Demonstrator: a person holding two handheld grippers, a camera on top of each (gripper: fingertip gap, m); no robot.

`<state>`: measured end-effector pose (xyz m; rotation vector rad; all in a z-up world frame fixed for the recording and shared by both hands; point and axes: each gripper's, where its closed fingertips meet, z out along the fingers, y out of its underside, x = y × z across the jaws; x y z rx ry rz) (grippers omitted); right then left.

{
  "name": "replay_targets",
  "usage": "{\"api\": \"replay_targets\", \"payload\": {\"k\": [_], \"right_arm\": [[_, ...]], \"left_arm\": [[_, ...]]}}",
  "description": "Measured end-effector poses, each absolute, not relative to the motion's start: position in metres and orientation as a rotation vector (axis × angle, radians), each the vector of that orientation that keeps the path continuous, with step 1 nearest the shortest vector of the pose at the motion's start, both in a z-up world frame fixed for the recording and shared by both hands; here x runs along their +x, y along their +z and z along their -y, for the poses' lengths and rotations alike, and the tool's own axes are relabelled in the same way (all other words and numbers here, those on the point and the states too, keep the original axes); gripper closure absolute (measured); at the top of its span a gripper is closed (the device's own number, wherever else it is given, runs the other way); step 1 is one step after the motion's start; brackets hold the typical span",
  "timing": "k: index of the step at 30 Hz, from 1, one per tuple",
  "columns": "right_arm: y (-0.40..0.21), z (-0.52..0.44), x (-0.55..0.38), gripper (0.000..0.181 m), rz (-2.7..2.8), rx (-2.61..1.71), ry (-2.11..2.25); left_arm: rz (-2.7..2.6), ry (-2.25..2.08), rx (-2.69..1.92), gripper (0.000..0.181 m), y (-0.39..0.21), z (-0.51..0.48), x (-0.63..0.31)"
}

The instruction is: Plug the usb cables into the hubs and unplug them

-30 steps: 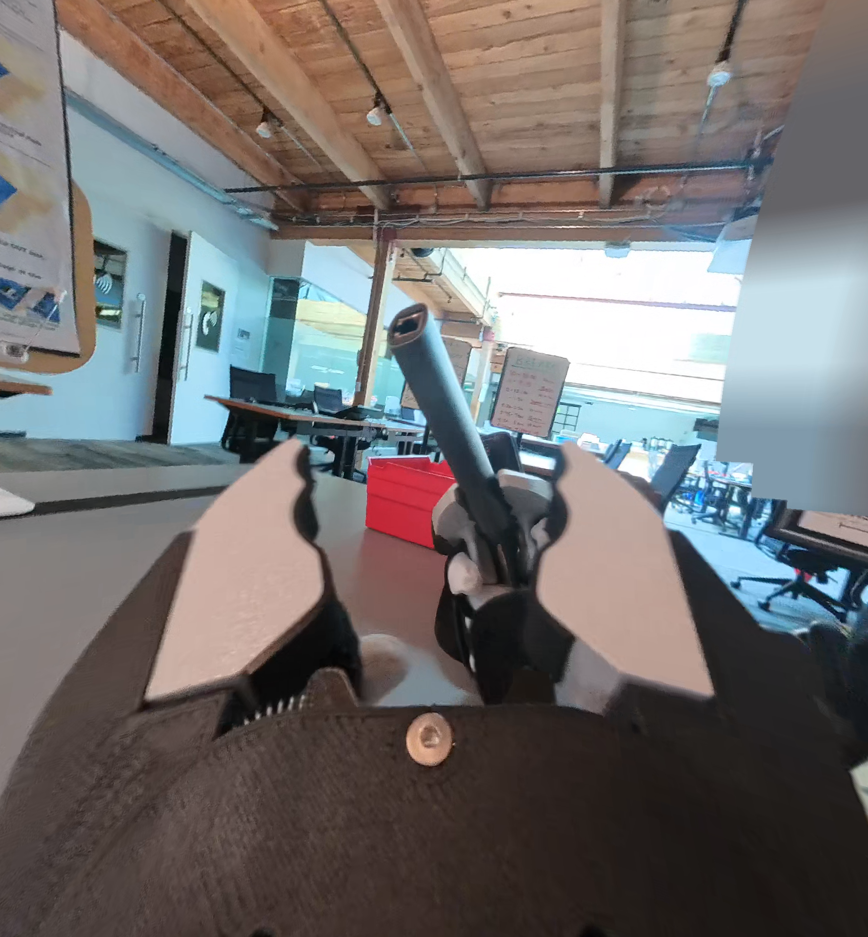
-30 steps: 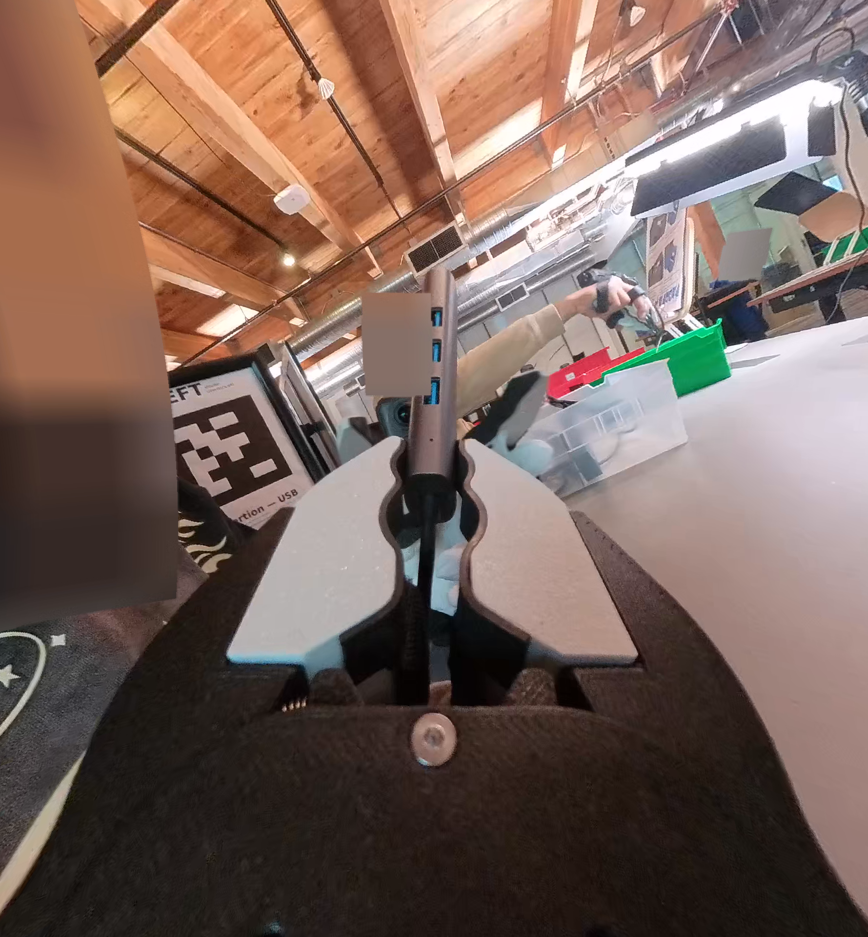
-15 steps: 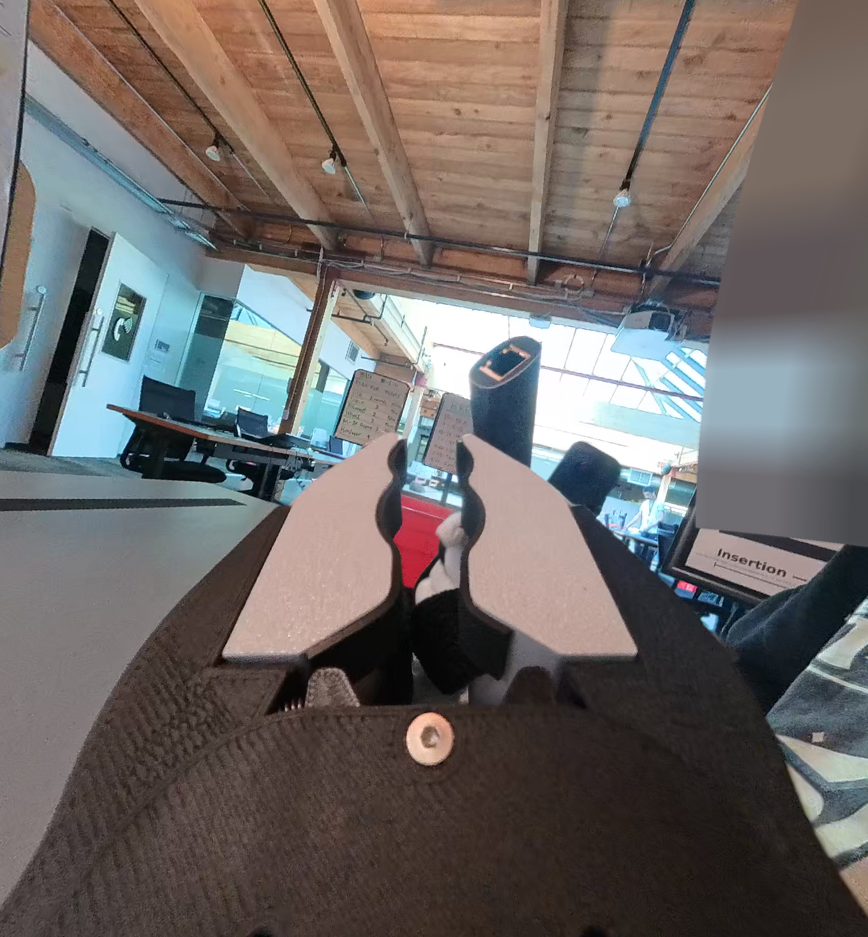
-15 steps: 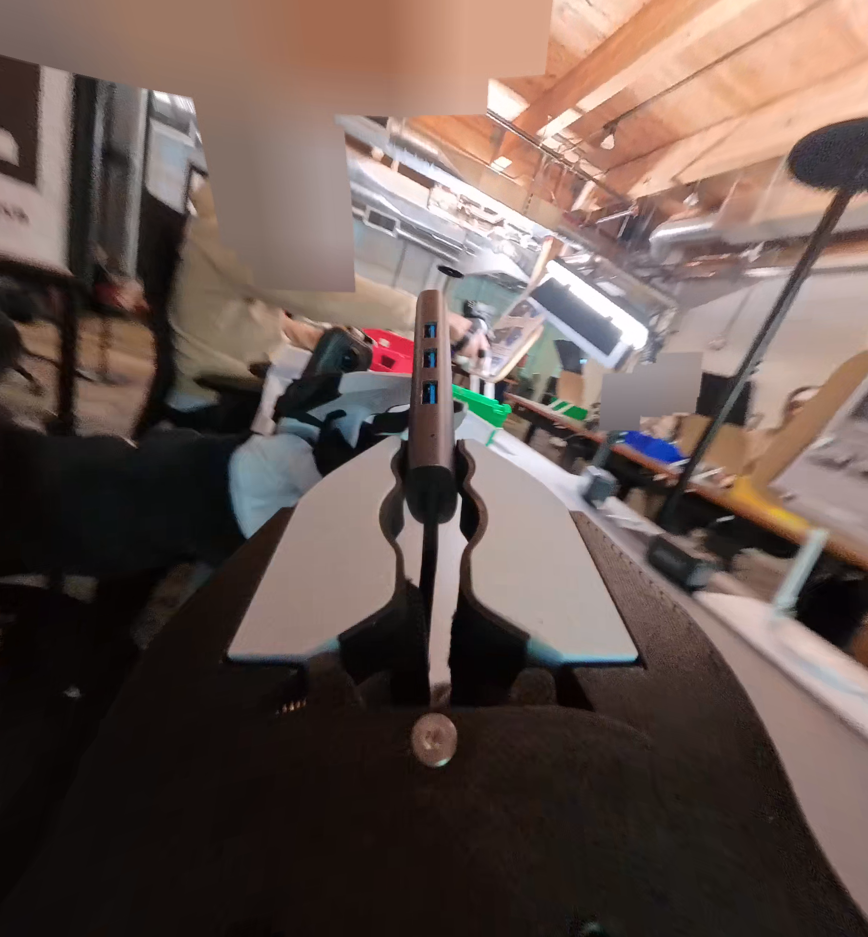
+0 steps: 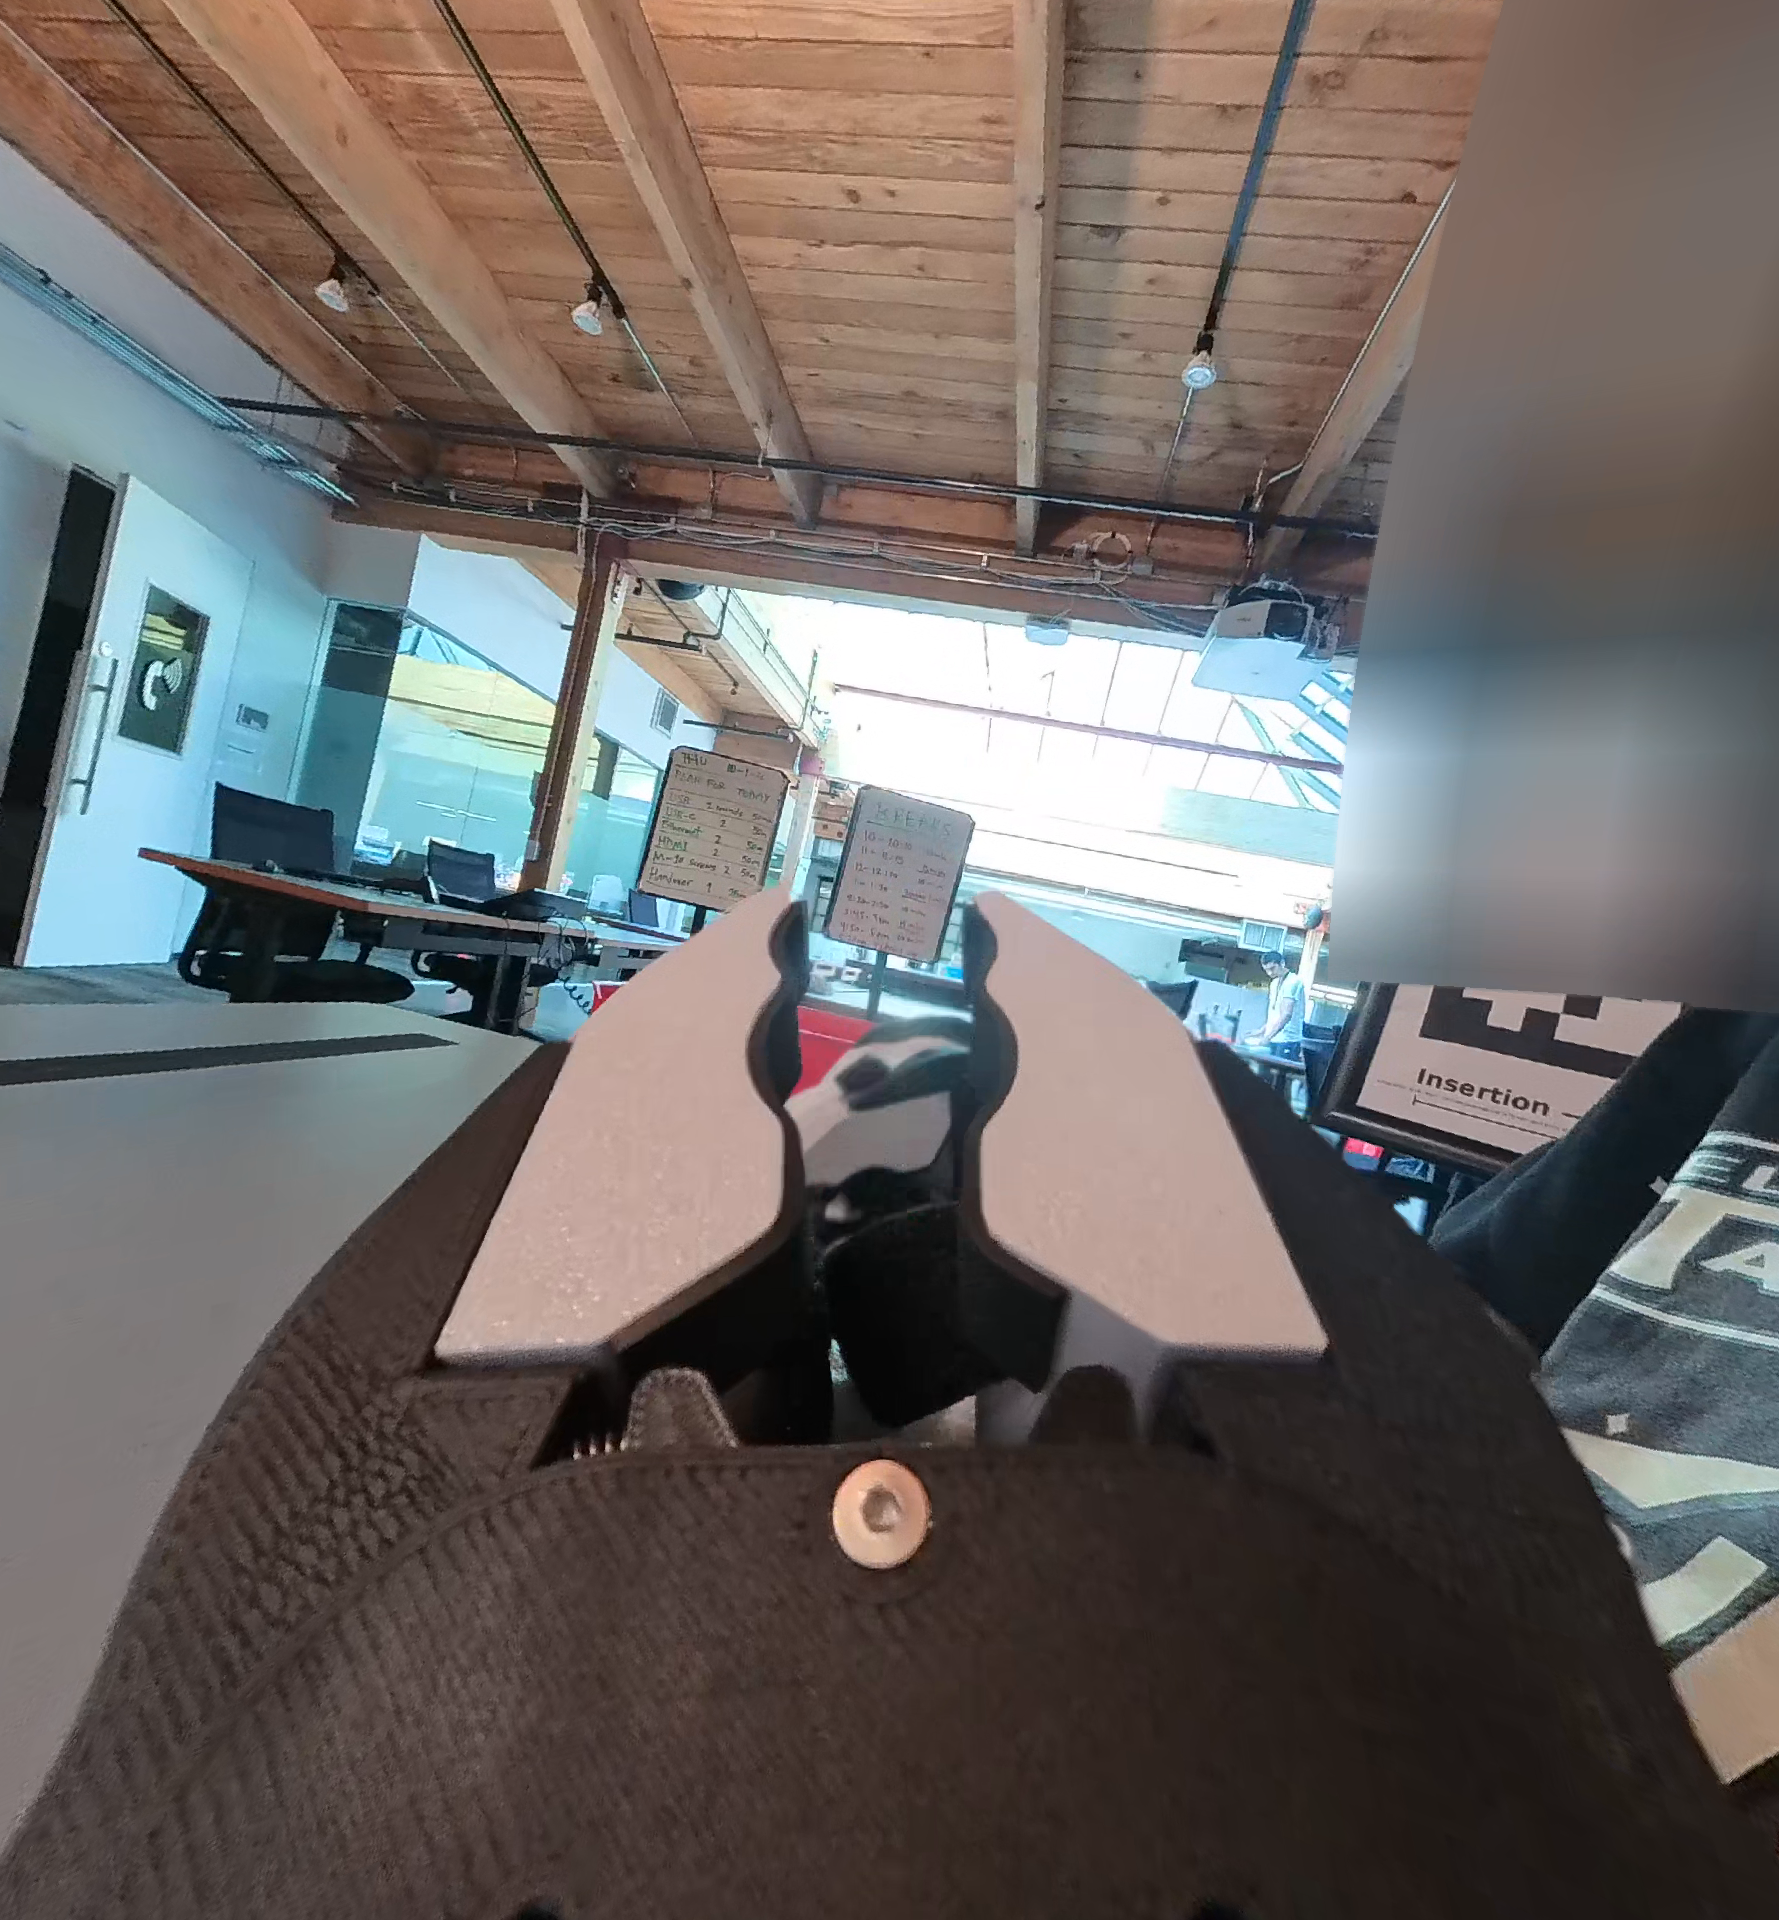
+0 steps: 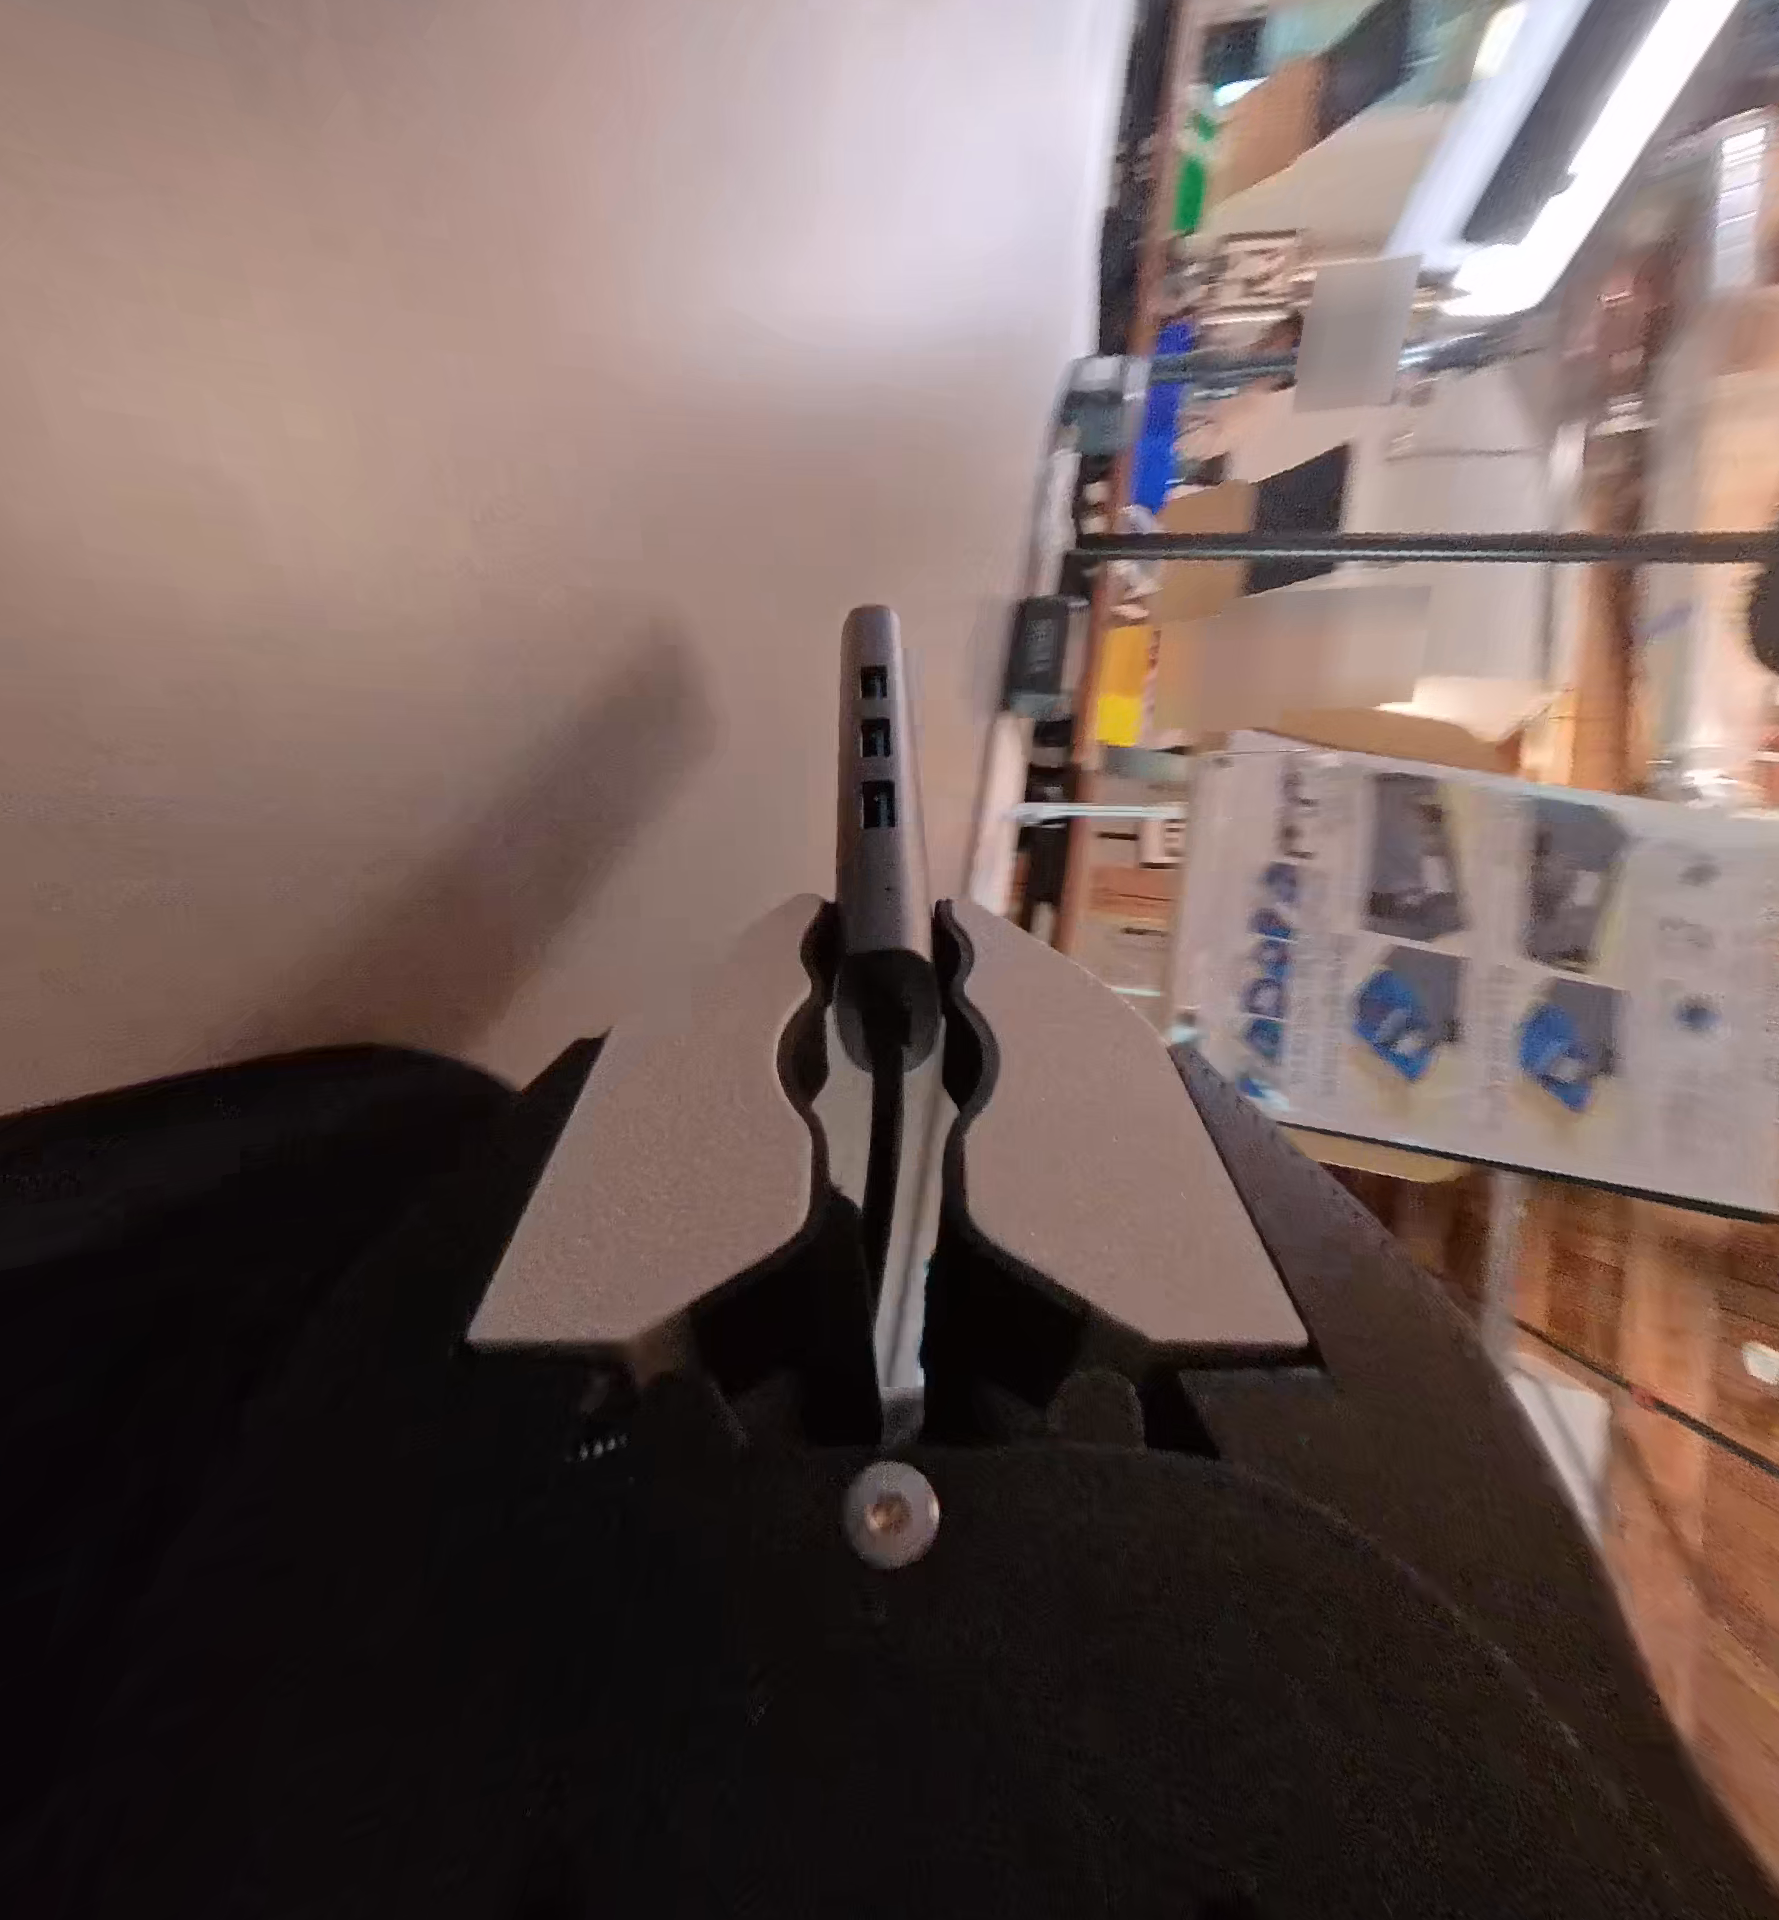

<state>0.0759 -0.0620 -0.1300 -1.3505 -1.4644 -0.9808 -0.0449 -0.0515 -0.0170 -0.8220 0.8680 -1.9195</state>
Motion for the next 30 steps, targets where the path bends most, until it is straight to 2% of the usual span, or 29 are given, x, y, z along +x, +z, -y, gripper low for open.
{"api": "replay_targets", "payload": {"k": [5, 10, 11, 14, 17, 20, 22, 24, 26, 28, 30], "right_arm": [[-0.152, 0.066, 0.082, 0.164, 1.465, -1.535, -0.768], [-0.165, 0.083, 0.083, 0.156, 1.416, -1.791, -0.447], [-0.166, 0.087, 0.082, 0.152, 1.386, -1.844, -0.367], [-0.156, 0.094, 0.076, 0.124, 1.249, -1.912, -0.134], [-0.117, 0.095, 0.068, 0.108, 1.074, -1.768, 0.038], [-0.053, 0.084, 0.083, 0.105, 0.712, -1.489, 0.096], [-0.033, 0.074, 0.113, 0.105, 0.453, -1.435, 0.087], [-0.039, 0.062, 0.147, 0.102, 0.229, -1.478, 0.023], [-0.056, 0.052, 0.170, 0.091, 0.109, -1.549, -0.036], [-0.068, 0.047, 0.180, 0.082, 0.031, -1.585, -0.026], [-0.061, 0.049, 0.183, 0.075, -0.014, -1.547, 0.023]], "left_arm": [[-0.865, -1.919, -0.843, 0.152, -0.018, 0.050, -0.043], [-0.876, -1.909, -0.853, 0.149, -0.019, 0.051, -0.042], [-0.882, -1.907, -0.854, 0.149, -0.019, 0.051, -0.041], [-0.892, -1.907, -0.851, 0.148, -0.019, 0.053, -0.041], [-0.889, -1.919, -0.853, 0.143, -0.018, 0.053, -0.042], [-0.872, -1.887, -0.895, 0.127, -0.020, 0.048, -0.038], [-0.834, -1.831, -0.926, 0.110, -0.021, 0.041, -0.036], [-0.783, -1.772, -0.953, 0.082, -0.022, 0.033, -0.035], [-0.740, -1.737, -0.988, 0.057, -0.022, 0.025, -0.033], [-0.706, -1.742, -1.024, 0.044, -0.023, 0.020, -0.032], [-0.655, -1.740, -1.079, 0.043, -0.024, 0.012, -0.031]]}}
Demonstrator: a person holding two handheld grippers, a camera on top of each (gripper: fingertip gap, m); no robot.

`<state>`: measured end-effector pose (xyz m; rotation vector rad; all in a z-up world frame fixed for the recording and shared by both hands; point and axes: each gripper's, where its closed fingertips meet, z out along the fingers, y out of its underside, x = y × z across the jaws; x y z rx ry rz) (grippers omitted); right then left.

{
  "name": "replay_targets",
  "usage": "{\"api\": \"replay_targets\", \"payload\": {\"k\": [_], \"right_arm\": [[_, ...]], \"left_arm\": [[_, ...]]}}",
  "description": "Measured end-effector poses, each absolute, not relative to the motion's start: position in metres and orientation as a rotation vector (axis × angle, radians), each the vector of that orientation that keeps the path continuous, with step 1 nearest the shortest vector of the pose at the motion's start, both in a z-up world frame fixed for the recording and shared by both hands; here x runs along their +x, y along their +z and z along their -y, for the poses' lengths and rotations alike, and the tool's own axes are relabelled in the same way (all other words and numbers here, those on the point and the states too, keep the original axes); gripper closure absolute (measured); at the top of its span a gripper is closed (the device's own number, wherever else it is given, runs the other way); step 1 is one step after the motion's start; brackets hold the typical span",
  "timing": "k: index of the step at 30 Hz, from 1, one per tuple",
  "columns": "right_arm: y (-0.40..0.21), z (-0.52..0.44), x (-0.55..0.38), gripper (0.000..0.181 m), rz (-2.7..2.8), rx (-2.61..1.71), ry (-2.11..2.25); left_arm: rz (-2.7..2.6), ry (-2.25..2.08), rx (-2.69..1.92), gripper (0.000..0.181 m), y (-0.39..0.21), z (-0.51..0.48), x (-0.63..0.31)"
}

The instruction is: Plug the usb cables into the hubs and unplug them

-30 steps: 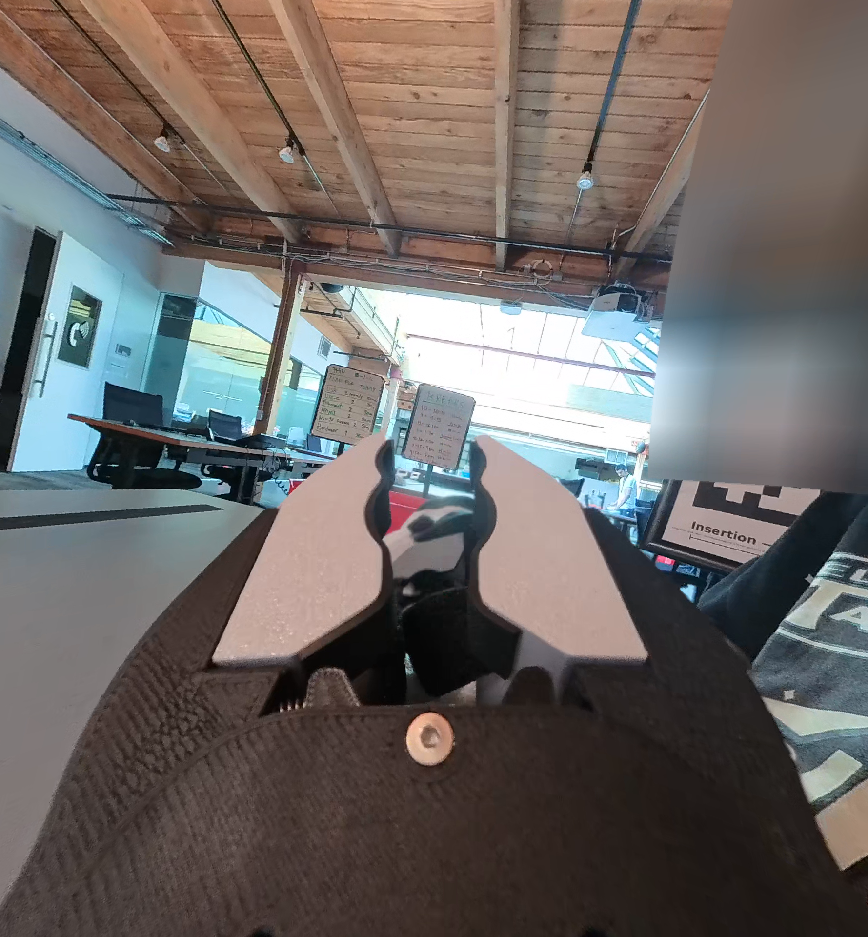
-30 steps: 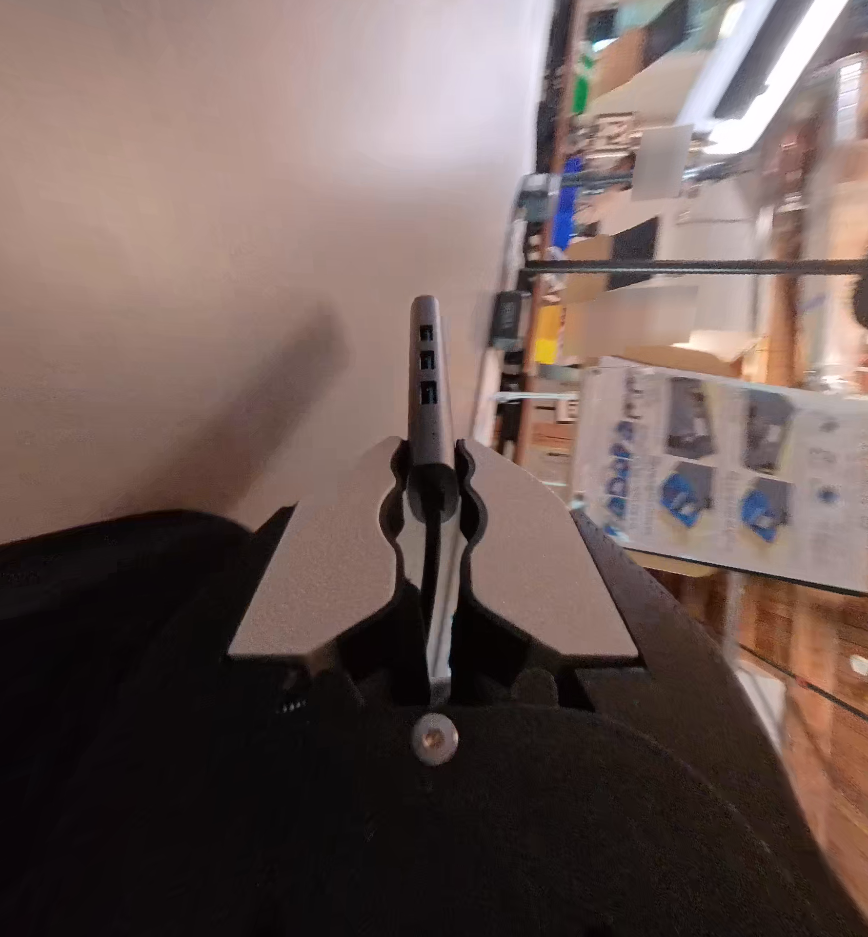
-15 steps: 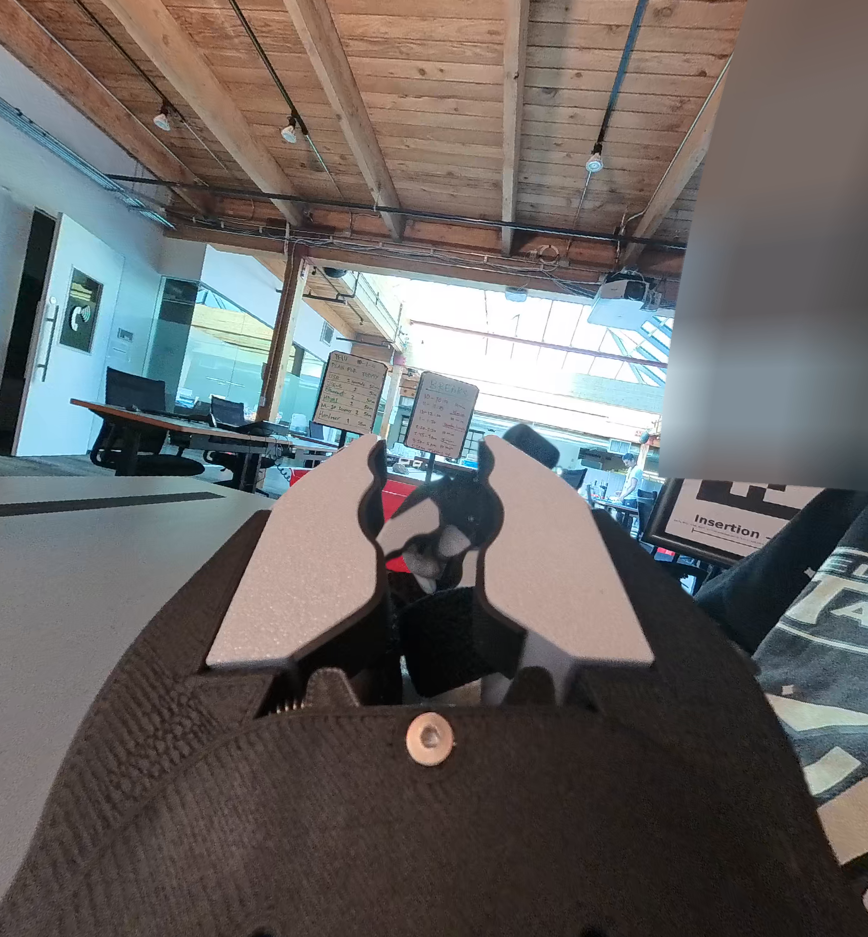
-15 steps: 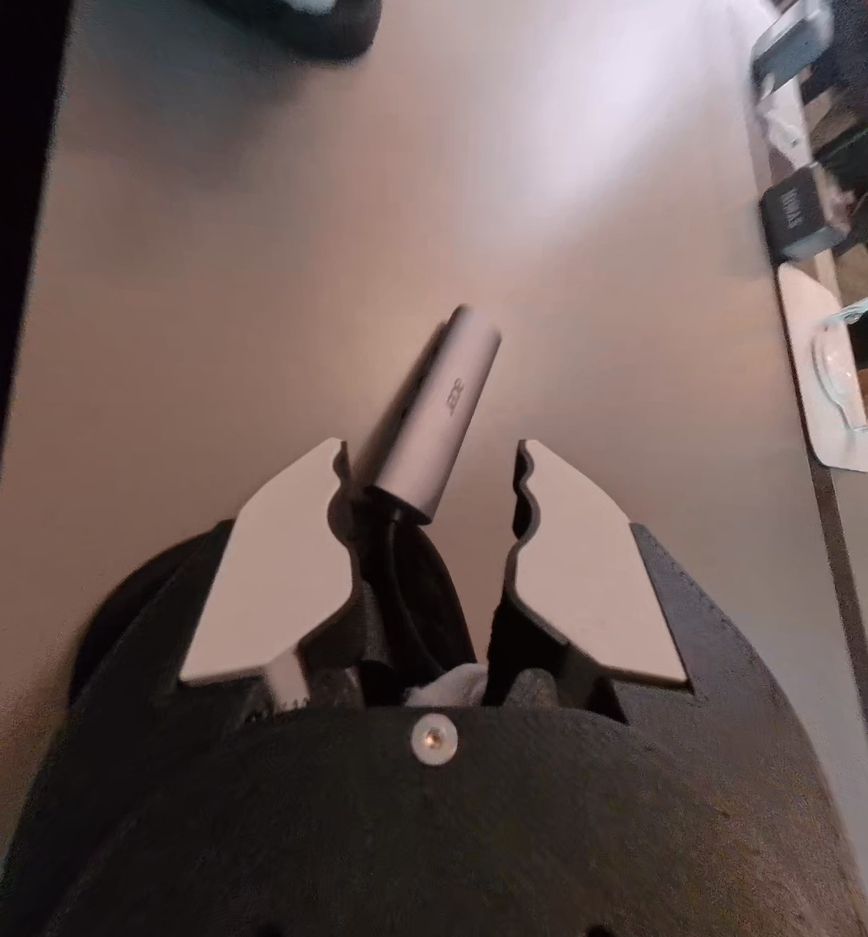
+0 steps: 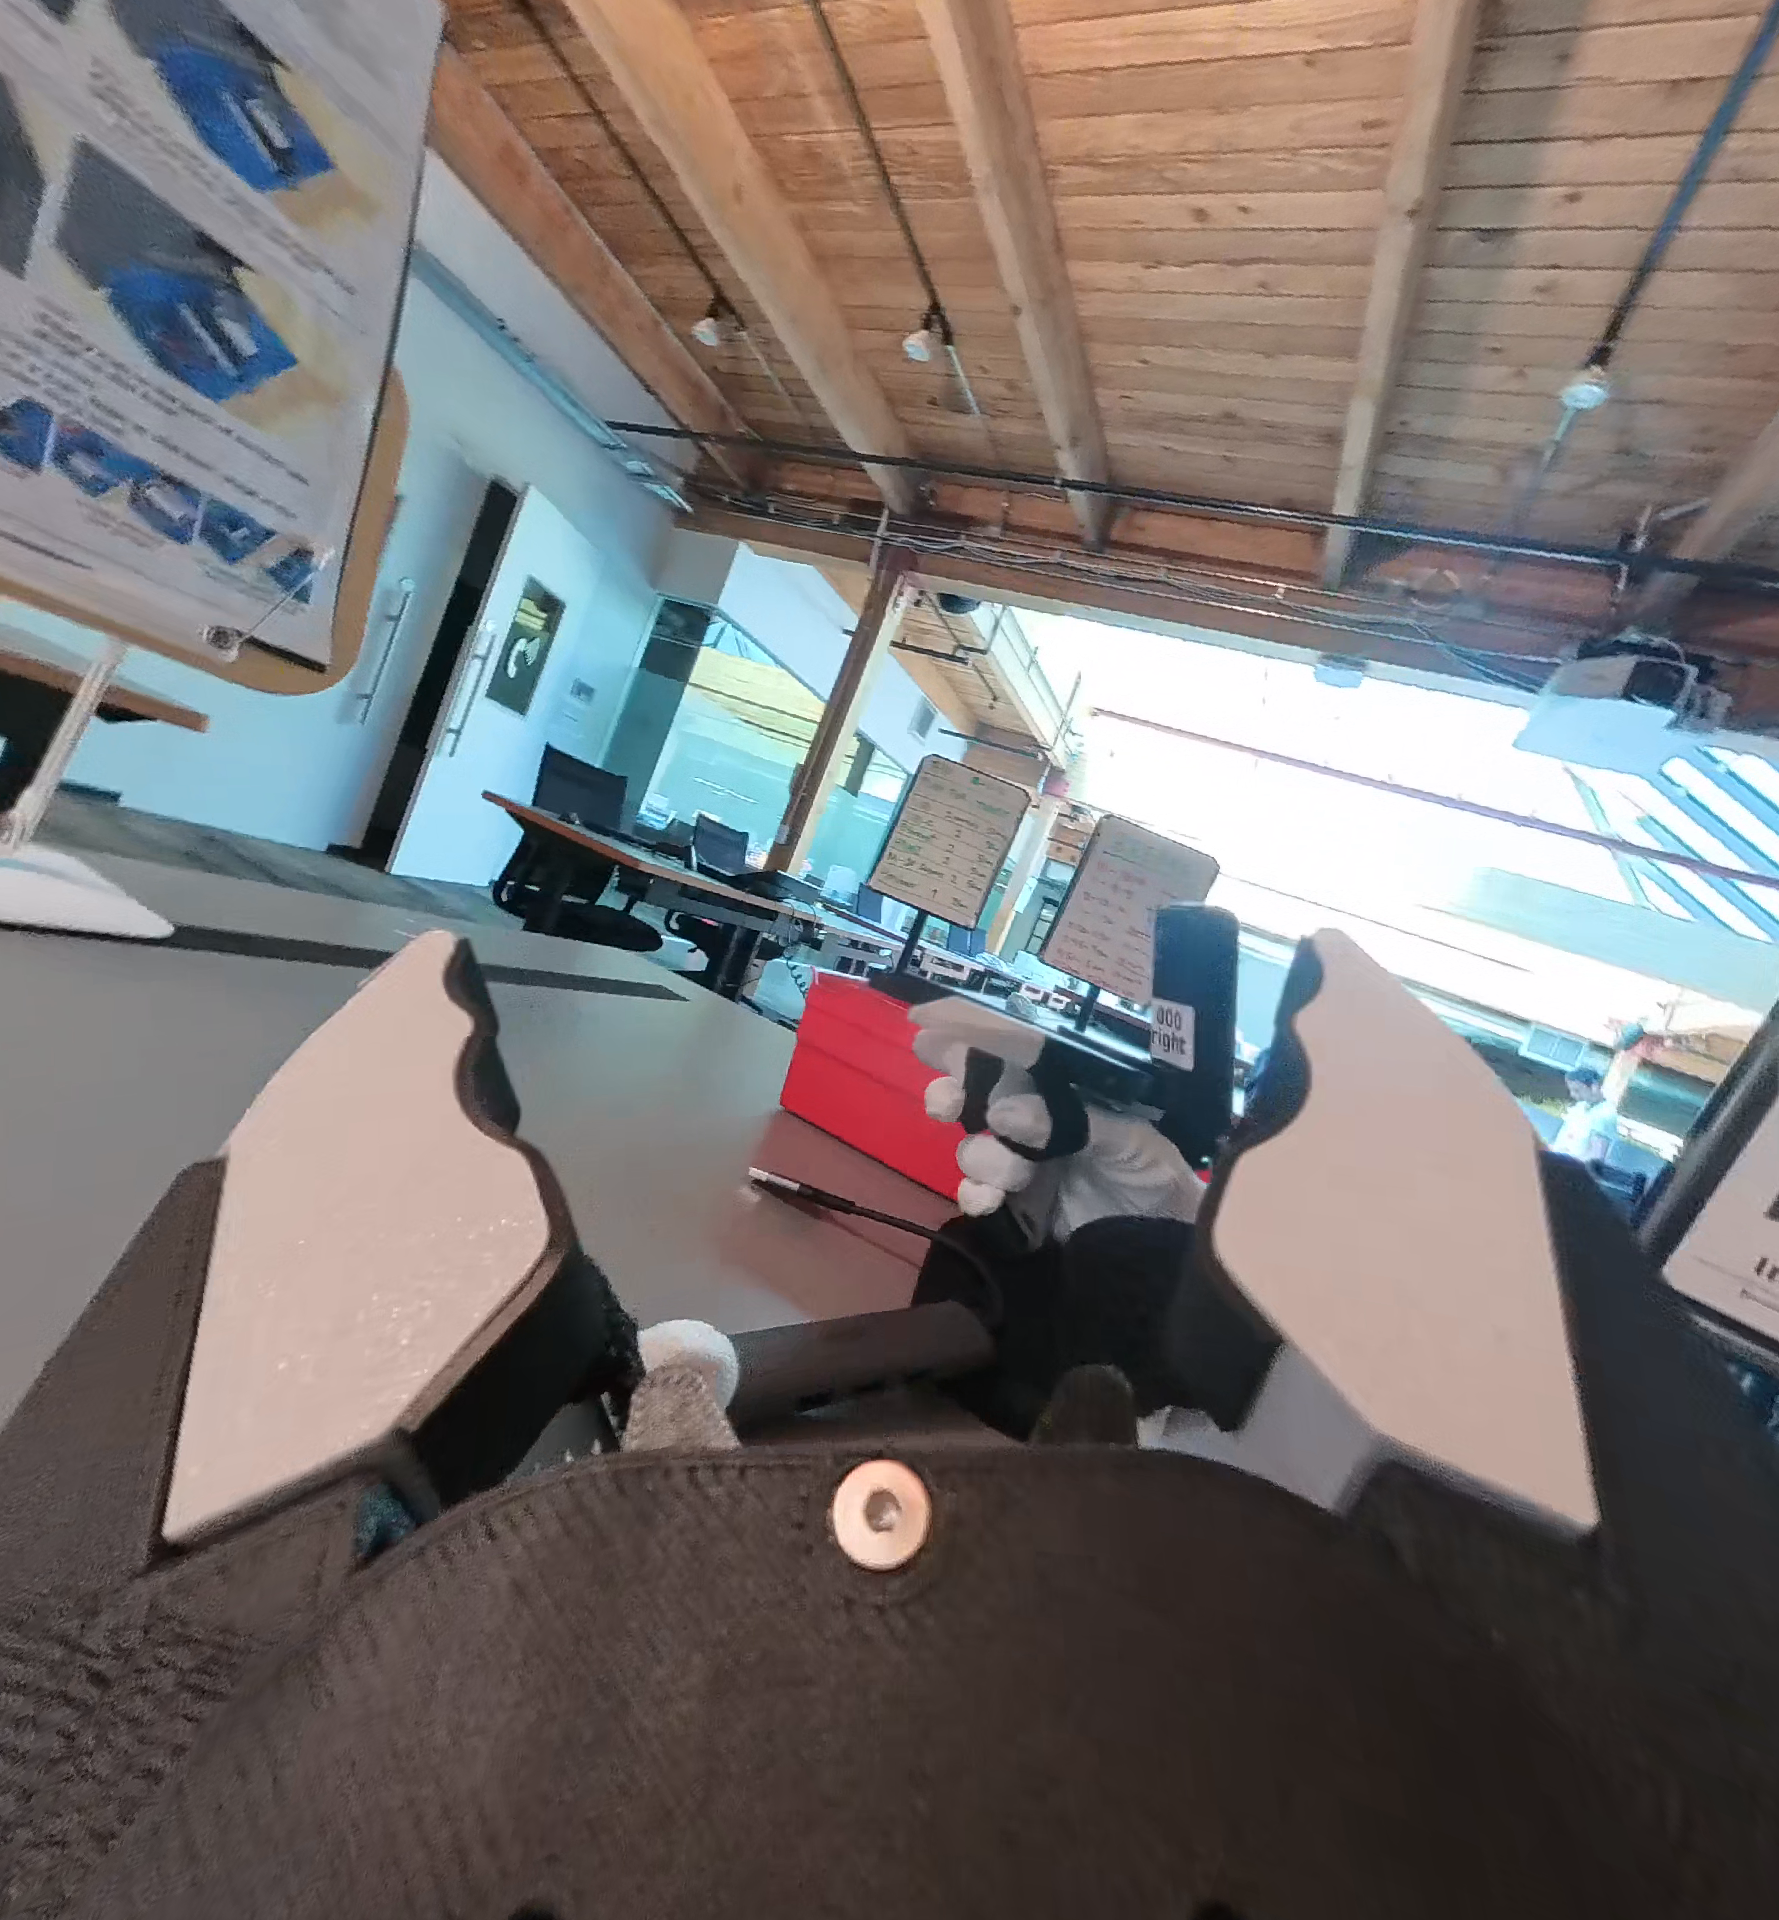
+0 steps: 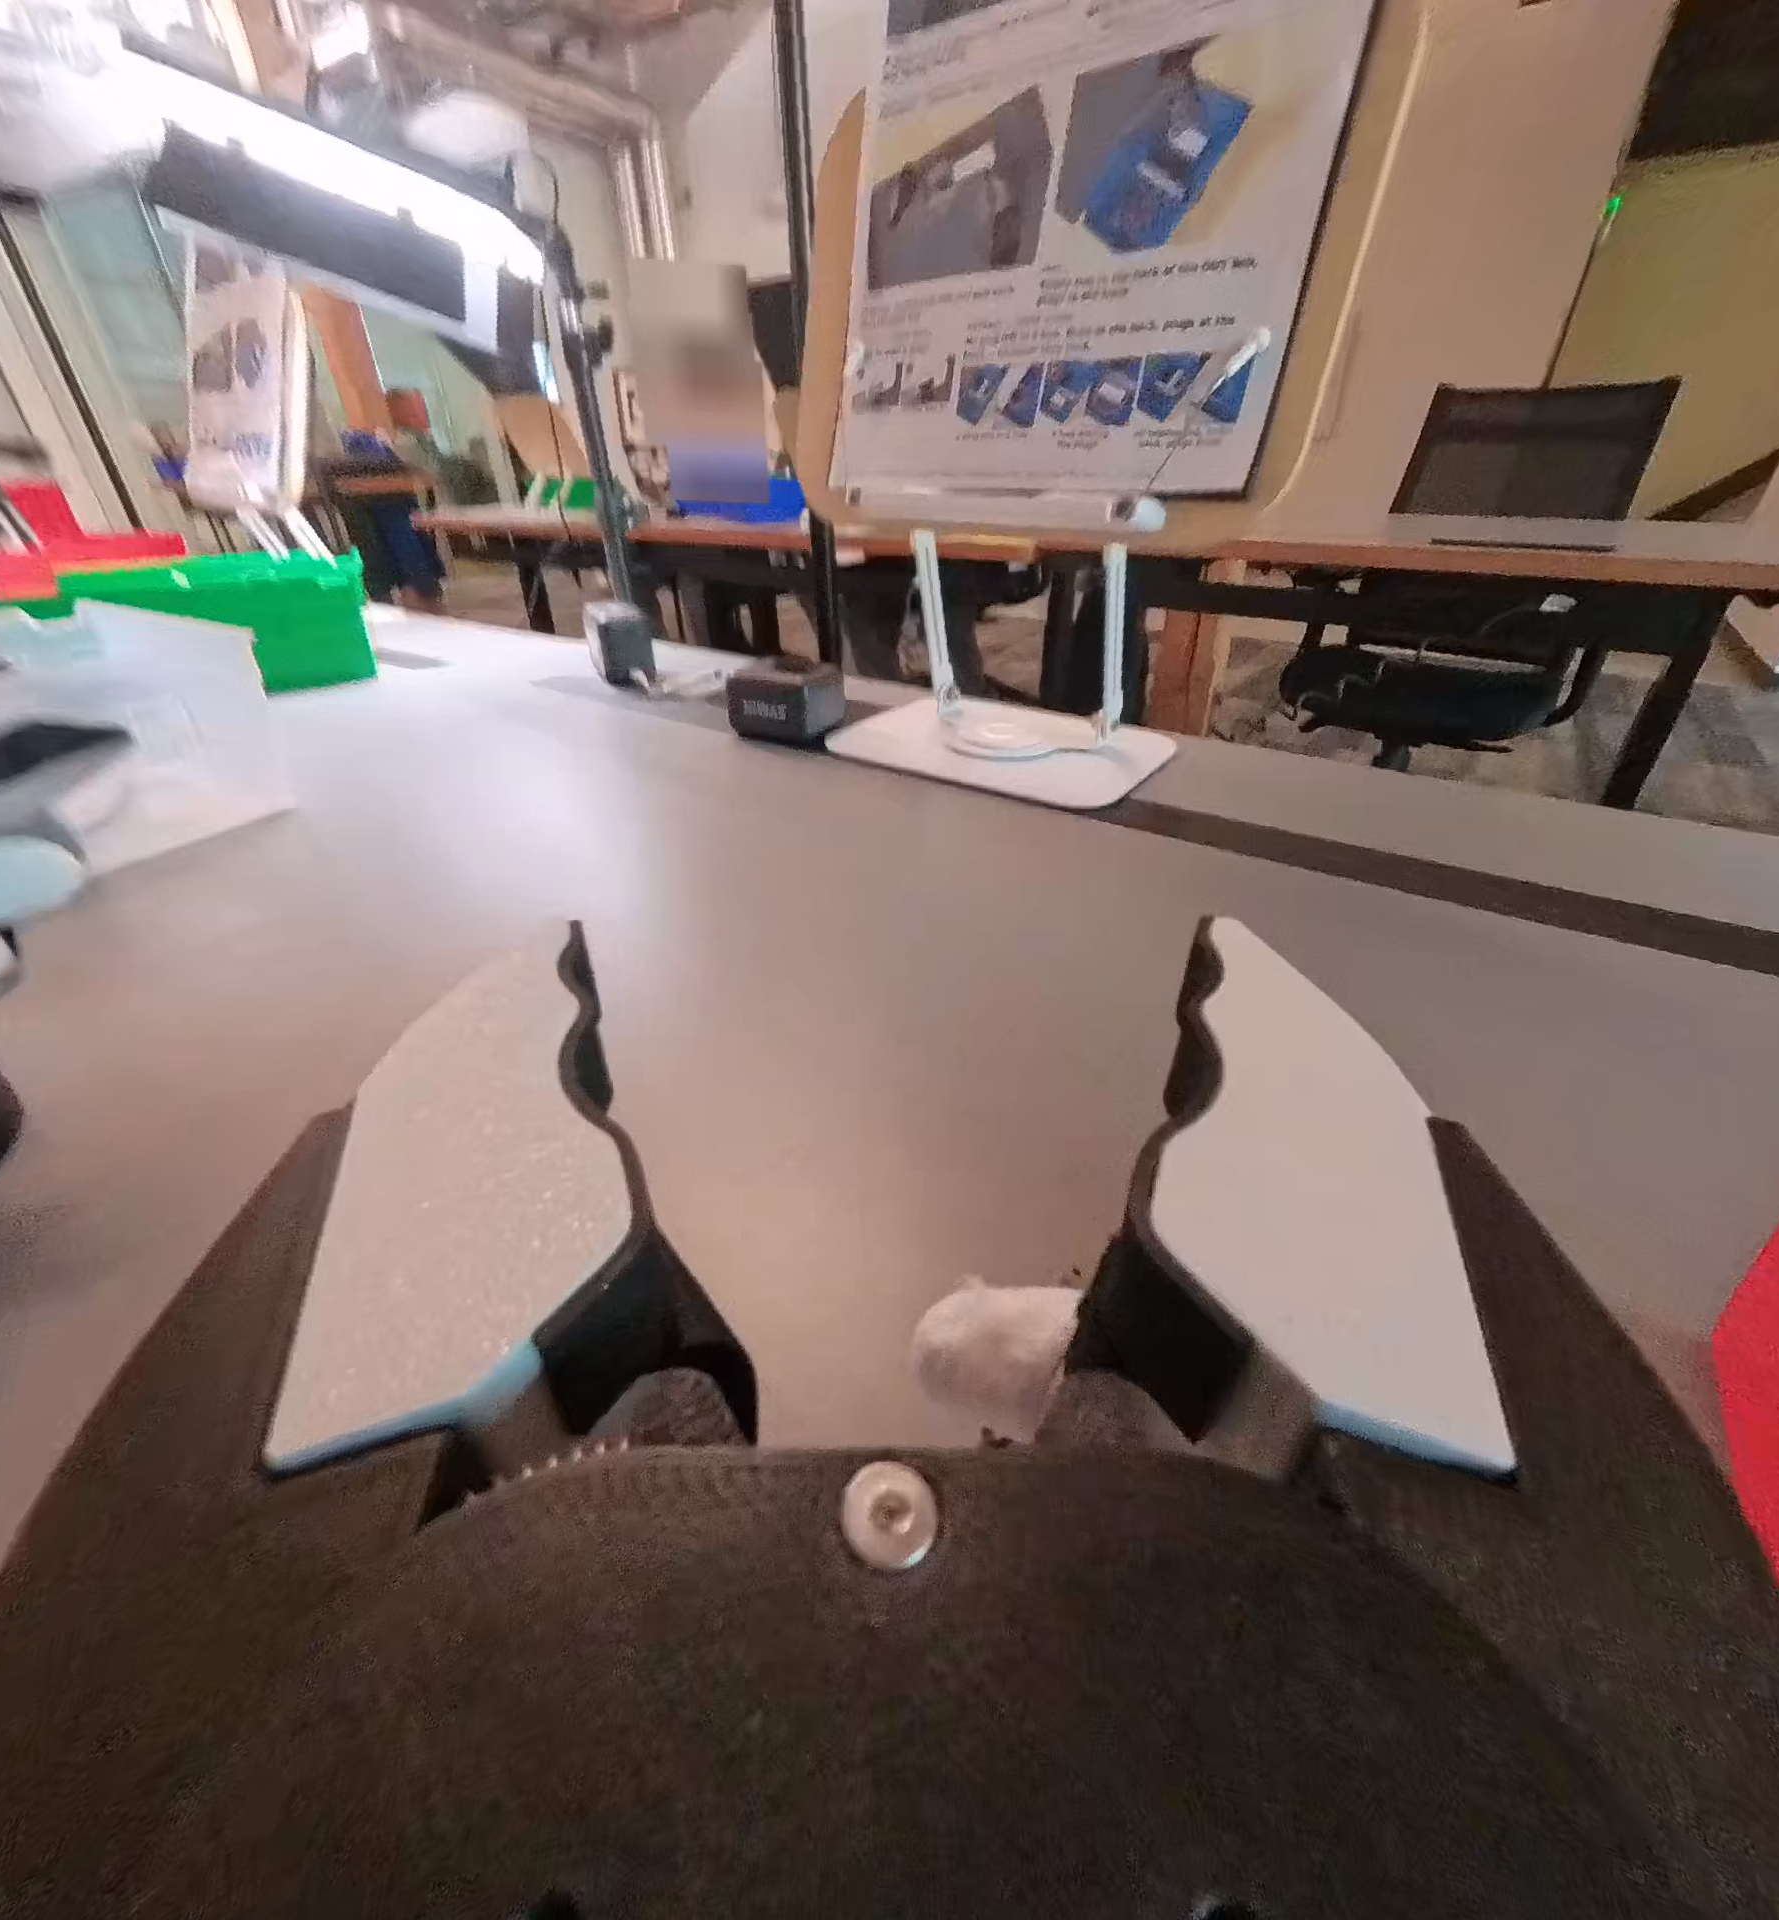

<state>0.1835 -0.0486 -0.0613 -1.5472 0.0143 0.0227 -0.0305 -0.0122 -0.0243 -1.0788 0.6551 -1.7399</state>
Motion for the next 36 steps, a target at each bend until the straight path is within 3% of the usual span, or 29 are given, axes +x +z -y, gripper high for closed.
{"api": "replay_targets", "payload": {"k": [2, 3, 4, 6, 7, 8, 10, 12, 14, 16, 19, 20, 21, 22, 23, 24, 26, 27, 29, 30, 33, 34, 35, 36], "right_arm": [[-0.051, 0.054, 0.185, 0.072, -0.049, -1.456, 0.086], [-0.049, 0.055, 0.187, 0.074, -0.065, -1.431, 0.115], [-0.049, 0.057, 0.188, 0.079, -0.073, -1.418, 0.138], [-0.043, 0.064, 0.183, 0.107, -0.032, -1.365, 0.197], [-0.038, 0.071, 0.176, 0.132, 0.027, -1.317, 0.234], [-0.033, 0.079, 0.169, 0.158, 0.086, -1.261, 0.264], [-0.025, 0.088, 0.165, 0.177, 0.126, -1.200, 0.278], [-0.026, 0.089, 0.166, 0.178, 0.126, -1.200, 0.273], [-0.025, 0.087, 0.166, 0.157, 0.118, -1.199, 0.244], [-0.023, 0.084, 0.165, 0.117, 0.124, -1.179, 0.164], [-0.027, 0.078, 0.152, 0.095, 0.209, -1.190, 0.071], [-0.030, 0.077, 0.146, 0.098, 0.251, -1.207, 0.063], [-0.032, 0.078, 0.140, 0.117, 0.298, -1.216, 0.057], [-0.034, 0.081, 0.134, 0.153, 0.353, -1.217, 0.057], [-0.035, 0.084, 0.129, 0.175, 0.390, -1.217, 0.069], [-0.036, 0.085, 0.127, 0.181, 0.398, -1.228, 0.088], [-0.037, 0.084, 0.130, 0.181, 0.377, -1.247, 0.109], [-0.036, 0.083, 0.133, 0.178, 0.354, -1.244, 0.104], [-0.029, 0.084, 0.143, 0.151, 0.290, -1.188, 0.050], [-0.024, 0.086, 0.147, 0.132, 0.264, -1.148, 0.030], [-0.020, 0.086, 0.149, 0.102, 0.243, -1.118, 0.027], [-0.020, 0.085, 0.148, 0.098, 0.245, -1.117, 0.030], [-0.020, 0.085, 0.147, 0.100, 0.252, -1.117, 0.031], [-0.020, 0.086, 0.146, 0.112, 0.268, -1.114, 0.021]], "left_arm": [[-0.652, -1.777, -1.067, 0.043, -0.022, 0.014, -0.031], [-0.663, -1.803, -1.035, 0.053, -0.020, 0.018, -0.033], [-0.698, -1.849, -0.956, 0.086, -0.015, 0.027, -0.039], [-0.766, -1.954, -0.784, 0.139, -0.007, 0.044, -0.056], [-0.753, -1.978, -0.782, 0.155, -0.006, 0.042, -0.058], [-0.720, -1.986, -0.816, 0.157, -0.008, 0.037, -0.057], [-0.691, -2.005, -0.858, 0.156, -0.010, 0.031, -0.056], [-0.717, -1.951, -0.905, 0.141, -0.013, 0.031, -0.050], [-0.757, -1.809, -0.949, 0.097, -0.017, 0.031, -0.041], [-0.779, -1.606, -1.012, 0.058, -0.024, 0.026, -0.029], [-0.806, -1.333, -1.091, 0.052, -0.037, 0.016, -0.015], [-0.875, -1.315, -1.047, 0.061, -0.039, 0.025, -0.013], [-0.958, -1.338, -0.967, 0.103, -0.038, 0.040, -0.013], [-1.056, -1.387, -0.873, 0.159, -0.037, 0.059, -0.017], [-1.115, -1.429, -0.816, 0.168, -0.036, 0.070, -0.022], [-1.098, -1.430, -0.831, 0.171, -0.036, 0.067, -0.023], [-1.041, -1.430, -0.887, 0.168, -0.036, 0.056, -0.023], [-0.992, -1.434, -0.918, 0.155, -0.034, 0.050, -0.023], [-0.871, -1.376, -0.954, 0.092, -0.028, 0.034, -0.023], [-0.817, -1.346, -0.959, 0.070, -0.025, 0.028, -0.024], [-0.806, -1.280, -0.940, 0.061, -0.022, 0.027, -0.024], [-0.846, -1.290, -0.890, 0.076, -0.022, 0.035, -0.024], [-0.922, -1.329, -0.816, 0.117, -0.022, 0.050, -0.025], [-1.029, -1.377, -0.737, 0.169, -0.024, 0.068, -0.028]]}}
